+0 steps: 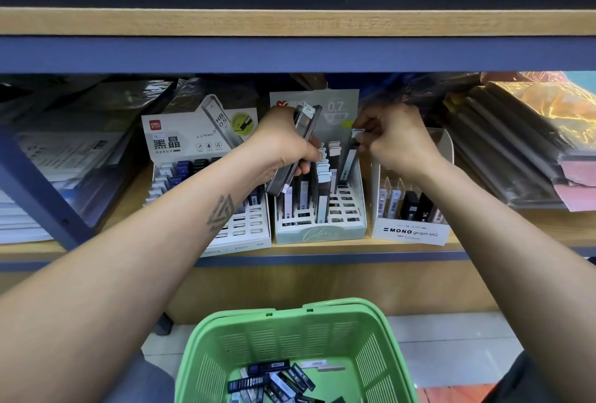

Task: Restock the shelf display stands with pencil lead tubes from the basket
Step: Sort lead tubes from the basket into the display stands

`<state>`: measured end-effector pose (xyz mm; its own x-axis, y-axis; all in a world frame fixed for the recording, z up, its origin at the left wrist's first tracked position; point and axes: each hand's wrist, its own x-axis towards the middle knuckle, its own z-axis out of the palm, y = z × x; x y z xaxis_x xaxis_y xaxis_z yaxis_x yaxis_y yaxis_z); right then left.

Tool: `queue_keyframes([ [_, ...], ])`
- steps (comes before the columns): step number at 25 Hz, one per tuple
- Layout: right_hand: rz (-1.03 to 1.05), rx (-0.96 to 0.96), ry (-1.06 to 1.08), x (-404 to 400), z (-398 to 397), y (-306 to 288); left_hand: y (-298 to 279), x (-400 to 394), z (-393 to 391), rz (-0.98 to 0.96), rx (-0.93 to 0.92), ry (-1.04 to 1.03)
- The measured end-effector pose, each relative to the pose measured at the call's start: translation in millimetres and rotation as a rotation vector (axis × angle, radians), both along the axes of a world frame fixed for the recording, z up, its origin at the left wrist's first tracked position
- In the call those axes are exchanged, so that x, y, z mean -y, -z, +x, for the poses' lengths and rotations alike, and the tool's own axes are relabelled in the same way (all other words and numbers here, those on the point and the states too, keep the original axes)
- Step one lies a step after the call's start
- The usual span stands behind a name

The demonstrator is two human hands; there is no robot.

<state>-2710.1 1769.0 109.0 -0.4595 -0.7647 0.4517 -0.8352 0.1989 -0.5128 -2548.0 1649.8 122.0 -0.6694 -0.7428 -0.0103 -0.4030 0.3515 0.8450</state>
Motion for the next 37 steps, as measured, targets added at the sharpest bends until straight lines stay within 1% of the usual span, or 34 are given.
queue_keyframes([
  [4,0.039,0.008,-0.023,0,0,-5,1,0,0,-0.001,0.000,-0.001],
  [9,0.082,0.072,-0.029,3,-4,-2,2,2,-2,-0.002,0.000,0.005],
  [10,0.091,0.059,-0.020,4,-5,2,2,3,-2,-0.004,-0.001,0.006],
  [13,0.123,-0.089,0.009,10,-4,12,3,3,-3,-0.007,0.002,0.011],
  [16,0.147,-0.188,0.005,14,-2,13,3,4,-3,-0.008,0.000,0.010],
  [20,0.184,-0.222,0.045,12,0,14,2,4,-2,0.009,-0.015,0.015],
  [23,0.221,-0.253,0.052,10,4,11,0,4,0,0.038,-0.073,0.024],
  [24,0.179,-0.205,0.038,11,7,7,0,3,2,0.060,-0.108,0.035],
  [25,0.090,-0.072,0.007,11,12,0,-1,2,5,0.086,-0.140,0.057],
  [27,-0.128,0.379,-0.139,13,27,-15,-4,0,12,0.156,-0.174,0.125],
  [28,-0.185,0.576,-0.228,15,35,-21,-4,-1,16,0.195,-0.173,0.164],
  [29,-0.204,0.701,-0.299,17,43,-23,-5,-2,20,0.230,-0.167,0.200],
  [30,-0.203,0.784,-0.341,18,49,-22,-5,-2,24,0.257,-0.158,0.228],
  [34,-0.176,1.018,-0.410,23,59,-20,-7,-4,41,0.356,-0.142,0.272],
  [37,-0.184,1.090,-0.408,23,57,-21,-11,-3,52,0.496,-0.214,0.272],
])
